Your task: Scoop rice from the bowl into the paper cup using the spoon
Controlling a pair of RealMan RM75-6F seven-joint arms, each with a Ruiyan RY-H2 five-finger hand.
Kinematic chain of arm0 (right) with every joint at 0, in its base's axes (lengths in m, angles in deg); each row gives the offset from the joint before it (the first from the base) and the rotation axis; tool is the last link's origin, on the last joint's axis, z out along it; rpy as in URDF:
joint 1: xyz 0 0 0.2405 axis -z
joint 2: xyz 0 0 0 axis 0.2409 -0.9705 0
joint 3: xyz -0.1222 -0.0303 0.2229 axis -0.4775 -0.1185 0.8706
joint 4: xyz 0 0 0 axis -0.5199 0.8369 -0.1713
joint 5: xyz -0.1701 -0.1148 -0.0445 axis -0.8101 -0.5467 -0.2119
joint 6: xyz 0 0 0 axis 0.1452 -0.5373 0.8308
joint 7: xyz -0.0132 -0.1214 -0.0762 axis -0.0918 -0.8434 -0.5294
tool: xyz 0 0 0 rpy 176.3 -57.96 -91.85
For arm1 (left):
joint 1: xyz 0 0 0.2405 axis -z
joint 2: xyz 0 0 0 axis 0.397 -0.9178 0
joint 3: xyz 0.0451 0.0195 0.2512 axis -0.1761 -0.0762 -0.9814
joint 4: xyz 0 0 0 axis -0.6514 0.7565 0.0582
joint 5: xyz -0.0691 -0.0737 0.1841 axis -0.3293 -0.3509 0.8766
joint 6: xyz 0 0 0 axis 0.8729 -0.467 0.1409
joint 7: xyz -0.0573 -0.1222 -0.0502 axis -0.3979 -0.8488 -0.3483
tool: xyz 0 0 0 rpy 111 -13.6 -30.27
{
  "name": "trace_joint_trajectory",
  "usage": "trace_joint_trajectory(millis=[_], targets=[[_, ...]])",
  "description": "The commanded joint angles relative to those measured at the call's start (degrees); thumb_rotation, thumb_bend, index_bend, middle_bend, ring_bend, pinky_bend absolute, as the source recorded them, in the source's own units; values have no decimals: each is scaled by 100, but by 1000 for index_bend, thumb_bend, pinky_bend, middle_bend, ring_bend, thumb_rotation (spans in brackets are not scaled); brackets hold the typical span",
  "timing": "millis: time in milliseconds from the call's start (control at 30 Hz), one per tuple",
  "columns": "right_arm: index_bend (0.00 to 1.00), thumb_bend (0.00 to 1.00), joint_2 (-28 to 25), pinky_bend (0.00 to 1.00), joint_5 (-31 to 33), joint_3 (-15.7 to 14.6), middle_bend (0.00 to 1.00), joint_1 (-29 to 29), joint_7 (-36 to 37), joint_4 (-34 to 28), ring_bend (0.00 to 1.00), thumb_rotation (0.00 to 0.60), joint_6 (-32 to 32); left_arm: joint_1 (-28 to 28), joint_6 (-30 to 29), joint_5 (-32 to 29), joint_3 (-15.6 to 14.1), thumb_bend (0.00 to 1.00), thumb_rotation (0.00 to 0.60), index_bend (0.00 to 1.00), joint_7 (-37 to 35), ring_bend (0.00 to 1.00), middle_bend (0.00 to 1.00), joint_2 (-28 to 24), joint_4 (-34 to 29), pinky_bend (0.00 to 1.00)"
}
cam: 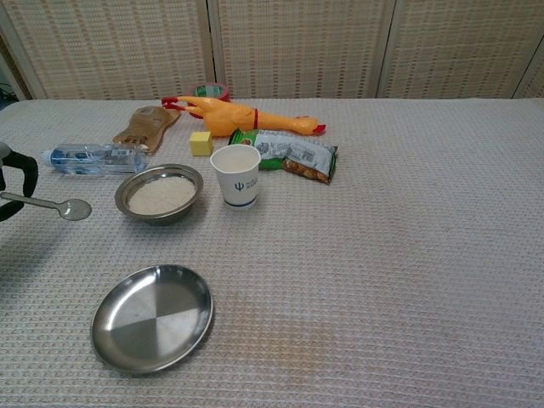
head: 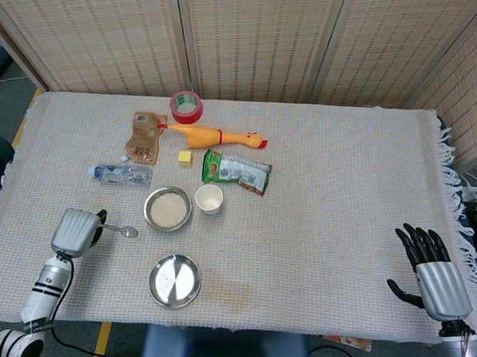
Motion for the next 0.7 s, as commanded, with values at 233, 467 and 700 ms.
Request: trace_joint_trajectory(millis=[233, 467, 700], targets=[[0, 149, -46, 0, -108, -40, 0, 30, 28, -29, 0, 527, -74, 553, 99, -1186, 581, 407, 600, 688, 2418, 1000, 1000, 100, -1000, 1000], [0, 149, -79, 0, -161, -58, 0, 44, 66, -35, 0, 528, -107, 1012, -15, -1815, 810, 407, 600, 689, 3476, 1000, 1000, 583, -756, 1000], [0, 149, -115, 0, -164, -65, 0, 30, 138, -30, 0, 527, -71, 1324, -288, -2033, 767, 407, 600, 689, 4120, 1000, 1000, 1103, -273, 1000]])
